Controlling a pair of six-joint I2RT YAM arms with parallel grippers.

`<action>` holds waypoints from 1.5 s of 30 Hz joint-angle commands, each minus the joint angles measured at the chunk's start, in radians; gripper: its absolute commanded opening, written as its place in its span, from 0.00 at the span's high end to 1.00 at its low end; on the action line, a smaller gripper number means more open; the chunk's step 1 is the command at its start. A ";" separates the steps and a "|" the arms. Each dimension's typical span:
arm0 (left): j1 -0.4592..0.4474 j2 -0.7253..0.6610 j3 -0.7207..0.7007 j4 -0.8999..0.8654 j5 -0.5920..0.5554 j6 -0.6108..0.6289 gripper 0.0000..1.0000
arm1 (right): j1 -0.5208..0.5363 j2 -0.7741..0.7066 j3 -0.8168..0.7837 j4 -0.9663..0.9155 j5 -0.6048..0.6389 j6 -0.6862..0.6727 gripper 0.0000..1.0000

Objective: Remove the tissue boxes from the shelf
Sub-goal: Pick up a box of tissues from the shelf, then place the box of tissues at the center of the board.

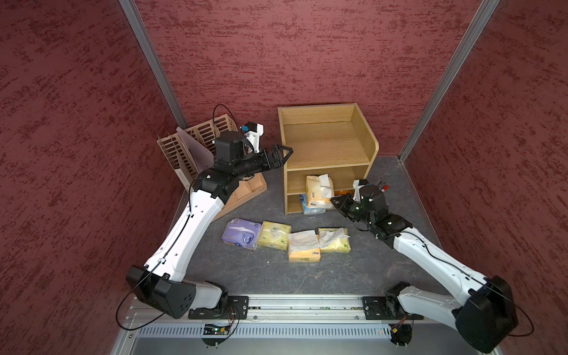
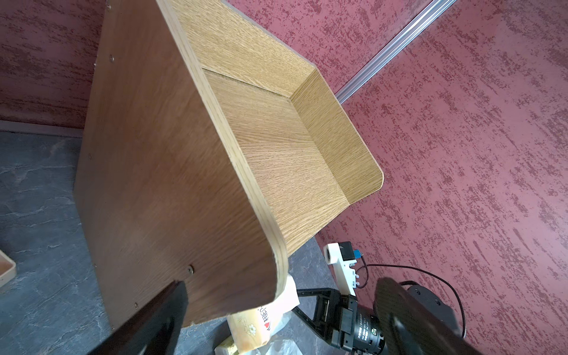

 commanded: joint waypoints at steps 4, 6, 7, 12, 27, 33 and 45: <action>-0.005 -0.039 -0.014 0.013 -0.009 -0.007 0.00 | -0.084 -0.110 0.045 -0.261 0.039 -0.057 1.00; -0.005 -0.048 -0.016 0.012 -0.016 -0.005 0.00 | -0.125 -0.149 0.050 -0.322 0.034 -0.081 1.00; -0.005 -0.050 -0.016 0.011 -0.017 -0.003 0.00 | -0.145 -0.161 0.056 -0.349 0.027 -0.092 1.00; -0.005 -0.049 -0.010 0.019 -0.016 -0.010 0.00 | -0.238 -0.173 0.090 -0.476 -0.015 -0.166 1.00; -0.006 -0.050 -0.006 0.030 -0.020 -0.015 0.00 | -0.318 -0.221 -0.001 -0.630 -0.020 -0.195 1.00; -0.007 -0.040 -0.030 0.059 -0.007 -0.036 0.00 | -0.329 -0.215 -0.056 -0.648 0.024 -0.186 1.00; -0.007 -0.054 -0.052 0.056 -0.012 -0.030 0.00 | -0.353 -0.191 -0.067 -0.808 0.174 -0.142 0.99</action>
